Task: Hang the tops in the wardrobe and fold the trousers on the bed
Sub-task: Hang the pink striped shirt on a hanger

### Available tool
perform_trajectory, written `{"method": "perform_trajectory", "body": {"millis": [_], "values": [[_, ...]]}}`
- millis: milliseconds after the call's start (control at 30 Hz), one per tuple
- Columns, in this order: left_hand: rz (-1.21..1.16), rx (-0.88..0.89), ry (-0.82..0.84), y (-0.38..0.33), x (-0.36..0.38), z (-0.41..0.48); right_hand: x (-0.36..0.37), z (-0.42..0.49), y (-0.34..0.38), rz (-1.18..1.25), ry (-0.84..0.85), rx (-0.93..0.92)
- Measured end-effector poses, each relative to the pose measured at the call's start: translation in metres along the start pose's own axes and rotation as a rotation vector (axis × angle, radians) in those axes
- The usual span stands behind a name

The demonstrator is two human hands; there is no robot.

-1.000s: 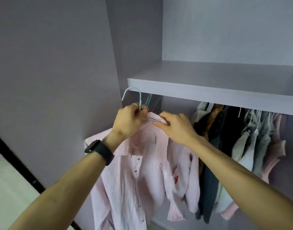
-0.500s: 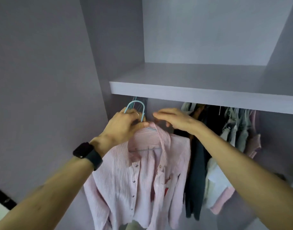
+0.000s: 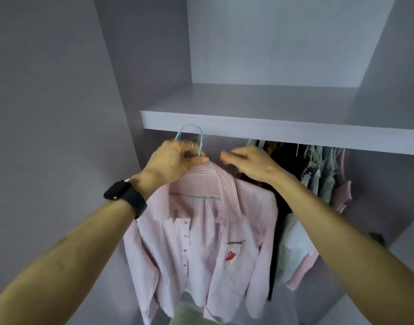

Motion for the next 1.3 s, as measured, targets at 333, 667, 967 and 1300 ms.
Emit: {"method": "perform_trajectory", "body": {"millis": [333, 667, 967, 1300], "values": [[-0.048, -0.049, 0.075, -0.004, -0.002, 0.019, -0.027, -0.074, -0.107, -0.019, -0.150, 0.135], [0.145, 0.056, 0.272, -0.029, 0.020, 0.028, -0.083, -0.057, -0.074, -0.462, 0.187, 0.156], [0.054, -0.001, 0.082, -0.029, 0.021, 0.023, -0.049, -0.062, -0.064, -0.145, -0.215, -0.010], [0.108, -0.001, 0.107, -0.043, 0.043, 0.013, -0.015, -0.046, -0.024, -0.230, -0.287, -0.378]]}}
Point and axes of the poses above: each hand's wrist, its own z-axis towards the middle knuckle, its own x-axis out of the palm, y = z × x, the point moved 5 cm from there along z, towards the middle knuckle, and after that the axes turned 2 degrees about -y, right-handed, at the moved point
